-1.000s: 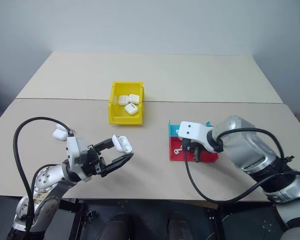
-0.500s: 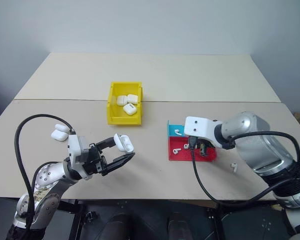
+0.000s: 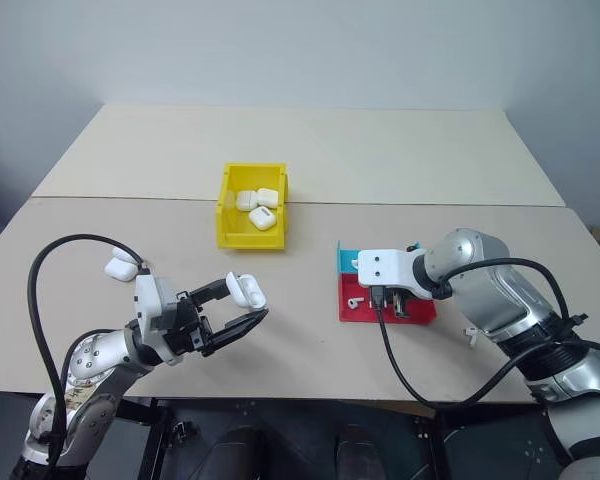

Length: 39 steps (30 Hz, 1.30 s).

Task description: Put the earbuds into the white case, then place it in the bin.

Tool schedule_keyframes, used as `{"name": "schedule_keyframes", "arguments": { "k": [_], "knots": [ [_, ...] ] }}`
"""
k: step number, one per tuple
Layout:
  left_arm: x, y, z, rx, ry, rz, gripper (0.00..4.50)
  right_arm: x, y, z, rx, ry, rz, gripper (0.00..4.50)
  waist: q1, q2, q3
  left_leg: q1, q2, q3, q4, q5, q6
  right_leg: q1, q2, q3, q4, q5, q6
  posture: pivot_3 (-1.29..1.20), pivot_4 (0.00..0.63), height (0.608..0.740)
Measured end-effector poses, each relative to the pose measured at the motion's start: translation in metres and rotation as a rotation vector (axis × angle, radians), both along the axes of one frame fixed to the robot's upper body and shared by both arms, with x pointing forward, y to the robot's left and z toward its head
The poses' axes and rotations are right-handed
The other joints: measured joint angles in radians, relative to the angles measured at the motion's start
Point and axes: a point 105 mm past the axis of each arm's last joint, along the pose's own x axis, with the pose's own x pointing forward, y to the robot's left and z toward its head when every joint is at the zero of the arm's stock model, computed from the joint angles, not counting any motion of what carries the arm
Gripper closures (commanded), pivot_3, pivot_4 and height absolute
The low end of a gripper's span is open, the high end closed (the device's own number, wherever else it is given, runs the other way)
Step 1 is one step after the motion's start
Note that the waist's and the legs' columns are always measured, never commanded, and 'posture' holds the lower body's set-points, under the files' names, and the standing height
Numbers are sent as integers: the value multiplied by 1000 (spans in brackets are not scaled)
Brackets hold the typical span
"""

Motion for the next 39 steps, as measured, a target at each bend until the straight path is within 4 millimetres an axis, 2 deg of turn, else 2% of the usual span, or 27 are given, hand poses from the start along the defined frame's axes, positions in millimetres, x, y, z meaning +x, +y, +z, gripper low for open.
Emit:
{"name": "schedule_keyframes", "arguments": {
  "k": [2, 12, 24, 39],
  "knots": [
    [0, 0, -1, 0, 3, 4, 1715, 1, 1, 0, -3, -6, 11, 2738, 0, 0, 0, 0, 0, 0, 0, 0, 0, 0, 0, 0, 0, 0, 0, 0, 150, 740],
    [-5, 0, 0, -1, -1, 13, 1715, 4, 0, 3, -19, -6, 1, 2738, 1, 0, 0, 0, 0, 0, 0, 0, 0, 0, 0, 0, 0, 0, 0, 0, 150, 740],
    [-4, 0, -1, 14, -5, 24, 1715, 6, -10, 3, 17, 100, -206, 2738, 1, 0, 0, 0, 0, 0, 0, 0, 0, 0, 0, 0, 0, 0, 0, 0, 150, 740],
    [-5, 0, -2, 16, -3, 20, 1715, 9, -1, 2, 48, 109, -229, 2738, 0, 0, 0, 0, 0, 0, 0, 0, 0, 0, 0, 0, 0, 0, 0, 0, 150, 740]
  ]
}}
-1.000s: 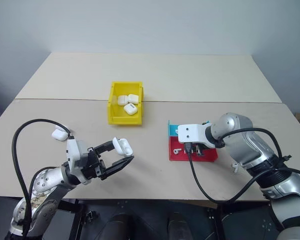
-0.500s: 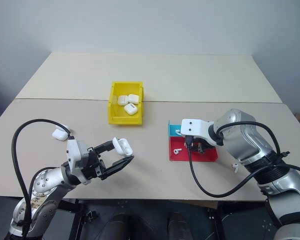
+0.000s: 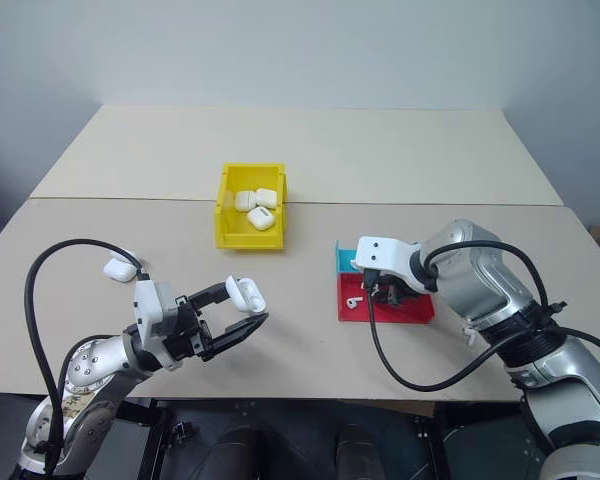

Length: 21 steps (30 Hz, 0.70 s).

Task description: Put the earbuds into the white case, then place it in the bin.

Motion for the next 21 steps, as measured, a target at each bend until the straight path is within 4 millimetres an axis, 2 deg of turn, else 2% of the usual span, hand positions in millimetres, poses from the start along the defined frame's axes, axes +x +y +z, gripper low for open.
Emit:
{"name": "schedule_keyframes", "arguments": {
  "k": [21],
  "knots": [
    [0, 0, -1, 8, -4, 5, 1715, 2, -1, -3, 5, 12, -24, 2738, 0, 0, 0, 0, 0, 0, 0, 0, 0, 0, 0, 0, 0, 0, 0, 0, 150, 740]
  ]
}}
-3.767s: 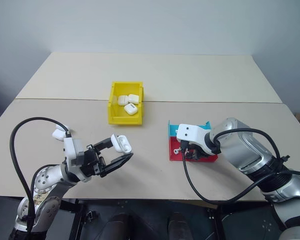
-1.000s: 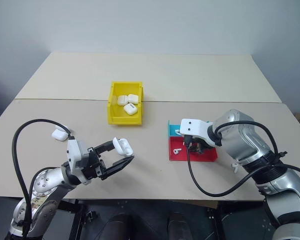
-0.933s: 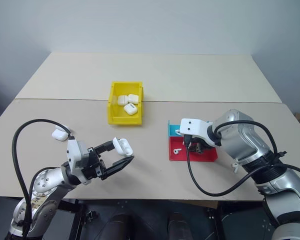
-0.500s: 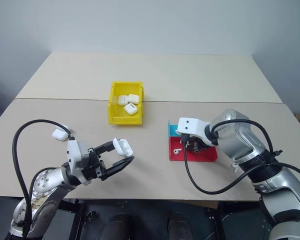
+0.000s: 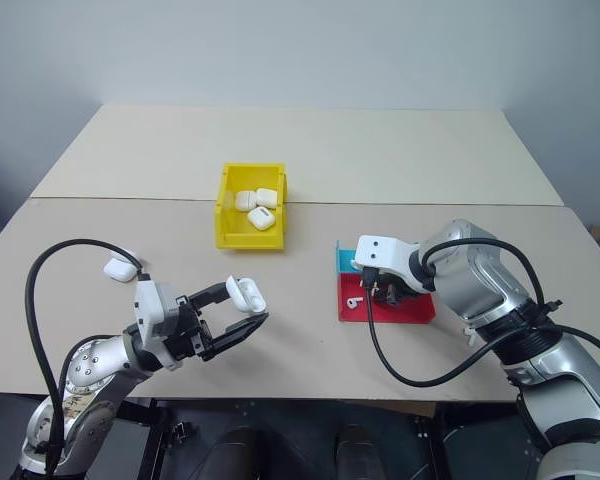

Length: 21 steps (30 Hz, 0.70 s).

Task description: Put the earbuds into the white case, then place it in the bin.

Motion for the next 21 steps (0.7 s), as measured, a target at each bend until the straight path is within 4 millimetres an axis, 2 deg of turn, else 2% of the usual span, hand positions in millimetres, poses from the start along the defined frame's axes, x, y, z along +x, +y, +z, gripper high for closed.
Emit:
{"name": "schedule_keyframes", "arguments": {
  "k": [1, 3, 18, 21],
  "knots": [
    [0, 0, 0, 0, 0, 0, 1715, 0, 0, 0, -1, 0, 0, 2738, 0, 0, 0, 0, 0, 0, 0, 0, 0, 0, 0, 0, 0, 0, 0, 0, 150, 740],
    [0, 0, 0, -1, 0, 0, 1715, 0, 0, -1, -2, 1, 0, 3295, 0, 0, 0, 0, 0, 0, 0, 0, 0, 0, 0, 0, 0, 0, 0, 0, 150, 740],
    [0, 0, 0, -3, -1, -2, 1715, -1, -1, 0, -13, -17, 3, 3295, 0, 0, 0, 0, 0, 0, 0, 0, 0, 0, 0, 0, 0, 0, 0, 0, 150, 740],
    [0, -1, 3, -12, -9, -7, 1715, -8, 0, 13, 11, -32, 14, 3295, 1, 0, 0, -1, 0, 0, 0, 0, 0, -1, 0, 0, 0, 0, 0, 0, 150, 740]
  ]
}}
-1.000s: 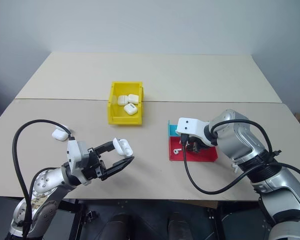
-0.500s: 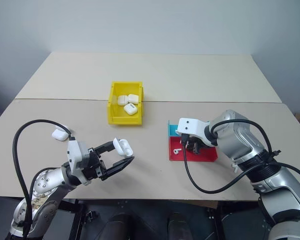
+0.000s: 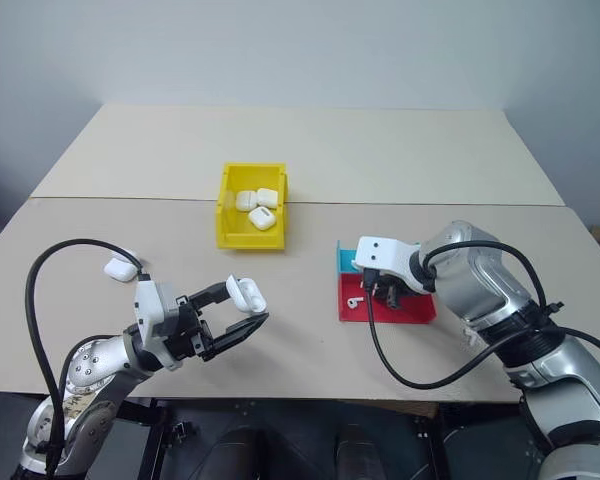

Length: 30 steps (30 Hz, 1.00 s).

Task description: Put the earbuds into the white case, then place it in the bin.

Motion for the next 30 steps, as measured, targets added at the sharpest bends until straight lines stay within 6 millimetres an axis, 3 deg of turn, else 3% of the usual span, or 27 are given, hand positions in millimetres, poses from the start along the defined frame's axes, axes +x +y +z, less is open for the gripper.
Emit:
{"name": "schedule_keyframes", "arguments": {
  "k": [6, 12, 15, 20, 26, 30],
  "knots": [
    [1, -8, 16, -53, -43, -59, 1715, -15, -6, 53, 180, -121, -36, 3295, 5, 0, 0, 0, 0, 0, 0, 0, 0, 1, 0, -1, 0, 0, 0, 0, 150, 740],
    [7, -31, 50, -137, -83, -231, 1715, -46, 6, 125, 647, -366, 125, 3295, 3, -1, 0, 0, 0, -1, 0, 0, 0, 2, 0, -1, 0, 0, 0, 0, 150, 740],
    [11, -47, 70, -150, -100, -335, 1715, -66, 9, 150, 821, -474, 235, 3295, 3, -1, 0, 1, 0, -1, 1, 0, 0, 3, 0, -1, 0, 0, 0, 0, 150, 740],
    [7, -64, 85, -155, -99, -486, 1715, -85, 19, 160, 1005, -563, 364, 3295, -6, -1, 0, 1, 0, -1, 0, 0, 0, 2, 1, 0, 1, 0, 0, 0, 150, 740],
    [1, -62, 87, -161, -80, -595, 1715, -97, 28, 170, 1177, -657, 478, 3295, -6, 0, 0, 1, 0, -1, 0, 0, 0, 2, 1, 0, 1, 0, 0, 0, 150, 740],
    [0, -56, 88, -166, -90, -617, 1715, -101, 36, 164, 1218, -655, 546, 3295, -4, 0, 0, 1, 0, -1, 0, 0, 0, 2, 1, -1, 1, 0, 0, 0, 150, 740]
  ]
}}
